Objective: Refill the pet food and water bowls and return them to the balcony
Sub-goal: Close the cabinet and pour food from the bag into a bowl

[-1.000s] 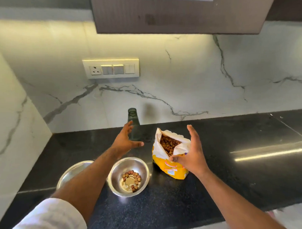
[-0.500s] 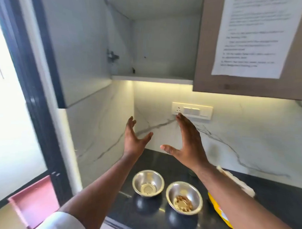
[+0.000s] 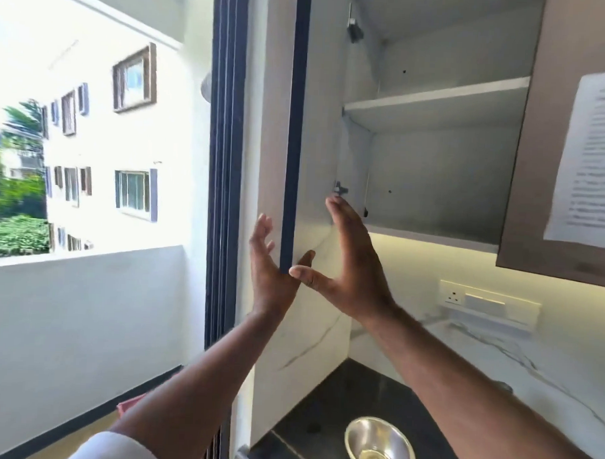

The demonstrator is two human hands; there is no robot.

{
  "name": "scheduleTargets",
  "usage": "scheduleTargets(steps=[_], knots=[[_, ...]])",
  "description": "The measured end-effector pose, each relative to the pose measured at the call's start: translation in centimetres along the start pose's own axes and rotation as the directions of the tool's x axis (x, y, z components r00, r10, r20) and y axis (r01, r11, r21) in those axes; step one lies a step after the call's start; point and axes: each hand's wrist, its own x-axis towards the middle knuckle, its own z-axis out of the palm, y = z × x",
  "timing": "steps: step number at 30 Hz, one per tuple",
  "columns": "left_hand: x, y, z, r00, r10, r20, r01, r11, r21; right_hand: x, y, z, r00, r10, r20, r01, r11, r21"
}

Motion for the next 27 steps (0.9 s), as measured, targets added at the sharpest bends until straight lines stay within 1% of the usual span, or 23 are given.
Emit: scheduleTargets(steps=[3,4,7,10,13,16,18,21,23,25,27], knots=[[1.7,0.5,-0.1,0.981,0.143,0.129,-0.147,0.989,0.023,1.8,-2.8,1.1,1.000,-0.008,-0.017,0.008,1.000,0.029],[2.0,0.5,0.0,0.972,0.166,0.167,-0.174,0.984,0.031,2.4,-3.5,1.4,0.999,-0.012,-0.031,0.012,1.000,0.018],[2.4,-0.1,1.0,0.941,0.218,0.259,-0.220,0.975,-0.021,3.2,-4.5,1.8,0.994,0.004,-0.107,-0.011,0.998,-0.067],[1.7,-0.1,2.6,0.927,0.271,0.258,-0.297,0.953,0.063,3.2,-3.8,1.3,0.983,0.038,-0.181,-0.062,0.989,-0.133],[0.6,0.7,5.1,0.904,0.335,0.265,-0.365,0.928,0.076,2.5,-2.1,-0.2,0.972,0.030,-0.234,-0.077,0.978,-0.193],[-0.2,1.9,7.7,0.873,0.415,0.258,-0.433,0.901,0.014,1.6,0.1,-1.9,0.958,0.046,-0.282,-0.122,0.959,-0.257],[-0.7,2.4,9.4,0.862,0.427,0.273,-0.429,0.902,-0.054,1.0,1.5,-3.5,0.949,0.062,-0.309,-0.164,0.934,-0.316],[-1.5,2.9,11.7,0.820,0.415,0.395,-0.392,0.909,-0.141,0.2,3.7,-6.0,0.944,0.094,-0.317,-0.235,0.865,-0.444],[-2.2,3.0,12.9,0.806,0.406,0.431,-0.383,0.912,-0.143,-0.3,5.3,-7.7,0.949,0.117,-0.293,-0.267,0.791,-0.550],[-2.9,2.9,13.9,0.805,0.408,0.430,-0.411,0.907,-0.091,-0.8,7.2,-9.1,0.956,0.172,-0.238,-0.290,0.684,-0.670],[-3.5,2.6,14.9,0.801,0.385,0.458,-0.397,0.915,-0.075,-1.0,9.1,-10.4,0.959,0.208,-0.191,-0.275,0.527,-0.804]])
